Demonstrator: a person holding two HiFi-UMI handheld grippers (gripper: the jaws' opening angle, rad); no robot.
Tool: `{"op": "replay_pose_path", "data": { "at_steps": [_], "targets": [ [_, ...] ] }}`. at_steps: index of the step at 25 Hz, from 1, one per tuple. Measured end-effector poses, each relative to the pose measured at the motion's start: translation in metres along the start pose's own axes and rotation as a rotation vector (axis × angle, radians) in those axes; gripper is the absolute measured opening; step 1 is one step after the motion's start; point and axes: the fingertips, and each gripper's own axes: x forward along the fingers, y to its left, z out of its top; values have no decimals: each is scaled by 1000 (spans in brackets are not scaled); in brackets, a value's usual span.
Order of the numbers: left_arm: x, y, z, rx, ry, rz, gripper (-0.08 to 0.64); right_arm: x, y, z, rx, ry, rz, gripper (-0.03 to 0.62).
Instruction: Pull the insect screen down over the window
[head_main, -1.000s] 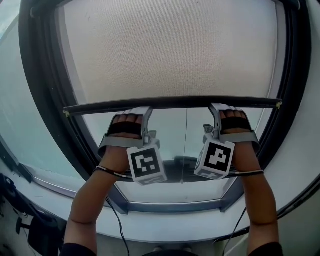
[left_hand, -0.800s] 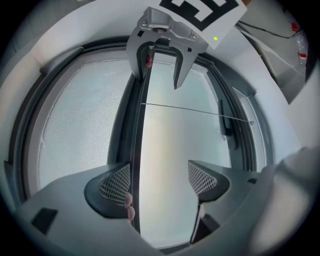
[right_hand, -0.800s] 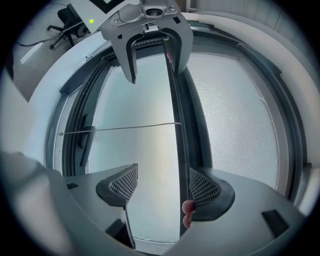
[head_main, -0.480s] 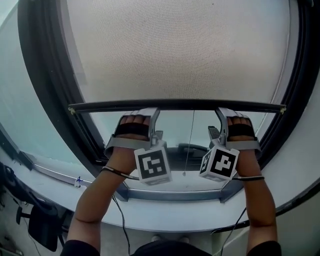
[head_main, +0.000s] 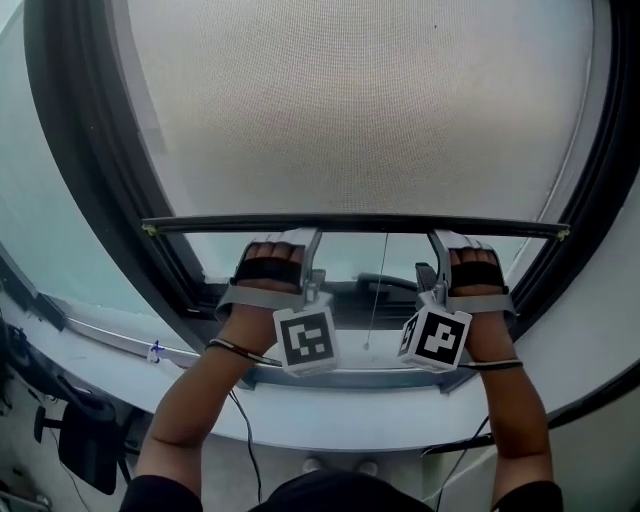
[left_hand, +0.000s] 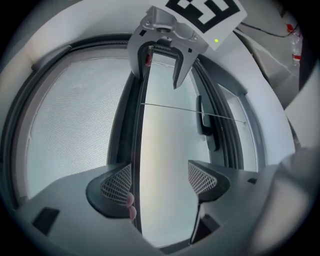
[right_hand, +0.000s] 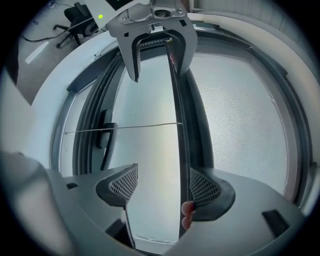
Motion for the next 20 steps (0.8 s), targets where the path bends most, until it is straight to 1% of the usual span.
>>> {"op": "replay_pose_path", "data": {
  "at_steps": [4, 7, 9, 10, 12, 16, 18, 20],
  "targets": [
    [9, -39, -3, -3, 12, -36, 350, 5, 38, 1, 33, 4, 35, 305],
    [14, -68, -4, -19, -15, -109, 350, 11, 72, -5, 4, 27, 100, 305],
    [17, -83, -4, -19, -31, -111, 351, 12, 92, -7, -8, 24, 120, 305],
    [18, -91, -6, -14, -21, -117, 350, 13, 98, -7, -2, 17, 126, 305],
    [19, -104, -8, -13, 1, -158, 350, 12, 108, -4, 10, 2, 154, 305],
    [21, -146, -7, -63, -19, -296, 350, 14, 149, -4, 7, -12, 240, 305],
    [21, -160, -8, -90, -27, -328, 350, 14, 165, -2, 14, -9, 262, 305],
    [21, -163, -8, -115, -24, -325, 350, 14, 170, -3, 23, 2, 272, 305]
  ]
}}
